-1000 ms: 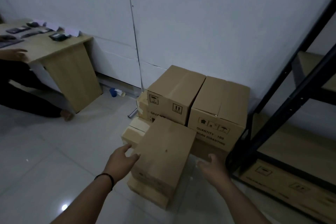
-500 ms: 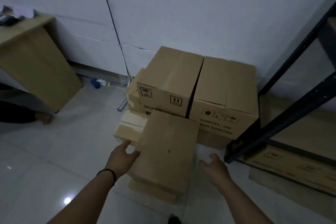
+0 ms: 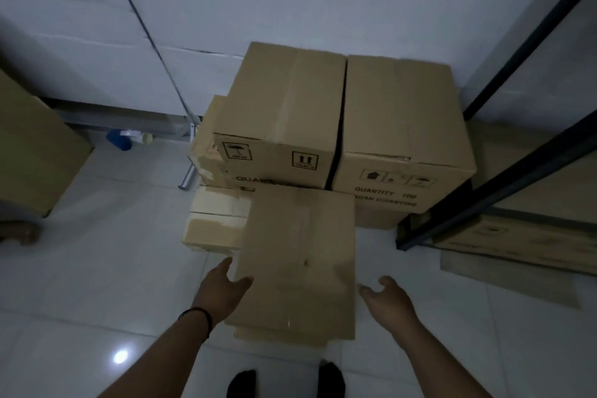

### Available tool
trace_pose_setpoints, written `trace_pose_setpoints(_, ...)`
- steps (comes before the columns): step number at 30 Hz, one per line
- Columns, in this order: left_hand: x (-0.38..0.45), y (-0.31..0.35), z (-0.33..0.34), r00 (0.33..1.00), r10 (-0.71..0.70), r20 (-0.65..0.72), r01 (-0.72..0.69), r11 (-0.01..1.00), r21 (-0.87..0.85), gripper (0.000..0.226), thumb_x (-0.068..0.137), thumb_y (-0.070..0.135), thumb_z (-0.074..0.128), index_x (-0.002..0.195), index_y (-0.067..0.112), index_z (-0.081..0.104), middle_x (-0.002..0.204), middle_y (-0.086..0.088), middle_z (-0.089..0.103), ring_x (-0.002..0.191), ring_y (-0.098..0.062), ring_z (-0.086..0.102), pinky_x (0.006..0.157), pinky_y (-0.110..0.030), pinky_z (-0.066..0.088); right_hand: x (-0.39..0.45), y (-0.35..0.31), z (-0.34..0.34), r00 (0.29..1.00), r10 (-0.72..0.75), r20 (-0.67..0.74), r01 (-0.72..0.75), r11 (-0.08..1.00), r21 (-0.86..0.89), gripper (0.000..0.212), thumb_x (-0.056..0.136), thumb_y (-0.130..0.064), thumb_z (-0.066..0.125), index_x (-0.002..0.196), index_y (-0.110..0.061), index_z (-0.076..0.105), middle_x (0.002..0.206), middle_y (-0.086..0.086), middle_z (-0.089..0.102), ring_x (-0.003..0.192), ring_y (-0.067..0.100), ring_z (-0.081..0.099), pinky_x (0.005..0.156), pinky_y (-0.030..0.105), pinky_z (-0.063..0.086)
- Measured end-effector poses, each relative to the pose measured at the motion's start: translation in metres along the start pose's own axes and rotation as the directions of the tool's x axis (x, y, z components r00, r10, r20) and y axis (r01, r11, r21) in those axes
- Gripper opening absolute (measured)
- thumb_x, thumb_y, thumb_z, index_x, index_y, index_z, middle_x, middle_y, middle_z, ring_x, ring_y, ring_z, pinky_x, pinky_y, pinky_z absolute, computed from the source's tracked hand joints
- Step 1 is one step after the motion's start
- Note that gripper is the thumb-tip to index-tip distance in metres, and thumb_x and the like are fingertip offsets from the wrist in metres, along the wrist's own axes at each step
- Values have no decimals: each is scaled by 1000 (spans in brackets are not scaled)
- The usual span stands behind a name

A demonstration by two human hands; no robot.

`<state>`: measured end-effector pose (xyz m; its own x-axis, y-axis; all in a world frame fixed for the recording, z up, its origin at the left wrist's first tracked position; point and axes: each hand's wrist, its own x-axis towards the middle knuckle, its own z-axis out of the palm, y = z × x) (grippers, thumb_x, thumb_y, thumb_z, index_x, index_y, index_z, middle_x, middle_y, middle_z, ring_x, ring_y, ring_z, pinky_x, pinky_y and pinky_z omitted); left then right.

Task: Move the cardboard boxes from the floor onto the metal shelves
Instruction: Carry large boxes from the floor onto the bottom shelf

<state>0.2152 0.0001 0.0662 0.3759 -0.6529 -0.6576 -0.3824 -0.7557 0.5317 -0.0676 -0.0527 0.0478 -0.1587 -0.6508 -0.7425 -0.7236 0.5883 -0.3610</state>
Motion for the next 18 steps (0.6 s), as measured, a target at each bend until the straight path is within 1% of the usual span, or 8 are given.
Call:
trace_pose_setpoints(4, 26, -18, 0, 997, 14, 77, -17, 999, 39, 78, 91, 33, 63, 152, 12, 20, 155, -8, 29, 140, -25, 32, 110, -35, 31, 6, 8, 24, 997, 68, -32, -67, 997, 44, 72, 93, -47, 53, 150, -13, 26, 149, 8, 39, 128, 27, 46, 104, 39, 42)
trace_pose_setpoints(5, 33, -23, 0, 995, 19, 94, -23, 999, 44, 79, 91, 33, 63, 152, 12, 18, 156, -8, 28, 141, -25, 30, 110, -34, 30, 8, 9, 31, 996, 79, -42, -77, 996, 55, 72, 93, -47, 53, 150, -13, 27, 148, 8, 40, 128, 27, 46, 104, 38, 42)
trace_pose_setpoints(8, 52, -40, 1, 992, 12, 124, -21, 997, 71, 83, 90, 35, 64, 153, 11, 15, 157, -8, 24, 143, -24, 27, 112, -34, 27, 16, 11, 53, 994, 101, -46, -98, 993, 71, 69, 94, -42, 54, 150, -10, 28, 148, 10, 41, 128, 27, 46, 95, 29, 42)
trace_pose_setpoints(11, 69, -52, 8, 991, 4, 133, -15, 996, 84, 85, 89, 36, 64, 153, 11, 13, 158, -8, 22, 143, -24, 26, 112, -34, 26, 27, 12, 69, 994, 102, -27, -100, 992, 72, 66, 95, -37, 54, 147, -4, 31, 146, 14, 42, 127, 29, 47, 90, 27, 41)
trace_pose_setpoints(13, 82, -61, 16, 991, -2, 137, -10, 996, 89, 87, 89, 35, 65, 153, 10, 12, 158, -8, 22, 144, -24, 25, 112, -33, 26, 39, 14, 79, 994, 104, -20, -102, 992, 73, 61, 95, -34, 56, 142, 0, 37, 141, 15, 47, 124, 29, 49, 85, 25, 40)
trace_pose_setpoints(15, 94, -69, 26, 991, -9, 132, -1, 997, 77, 88, 89, 33, 66, 153, 9, 12, 158, -8, 21, 144, -24, 25, 112, -33, 27, 52, 17, 87, 994, 103, -31, -100, 991, 83, 61, 94, -33, 58, 141, 1, 39, 142, 16, 47, 126, 29, 48, 89, 25, 40)
trace_pose_setpoints(16, 99, -72, 32, 991, -8, 130, -1, 997, 72, 88, 89, 33, 66, 153, 9, 11, 158, -8, 21, 143, -25, 25, 111, -33, 28, 60, 20, 92, 994, 107, -35, -103, 990, 96, 67, 92, -34, 60, 144, 2, 35, 146, 15, 43, 130, 29, 45, 93, 27, 40)
trace_pose_setpoints(18, 109, -79, 42, 992, -15, 128, 7, 998, 63, 90, 88, 32, 67, 153, 8, 10, 157, -9, 24, 141, -26, 30, 107, -33, 33, 71, 26, 100, 992, 125, -27, -120, 983, 136, 82, 90, -38, 61, 151, -3, 20, 155, 13, 30, 138, 29, 35, 102, 30, 37)
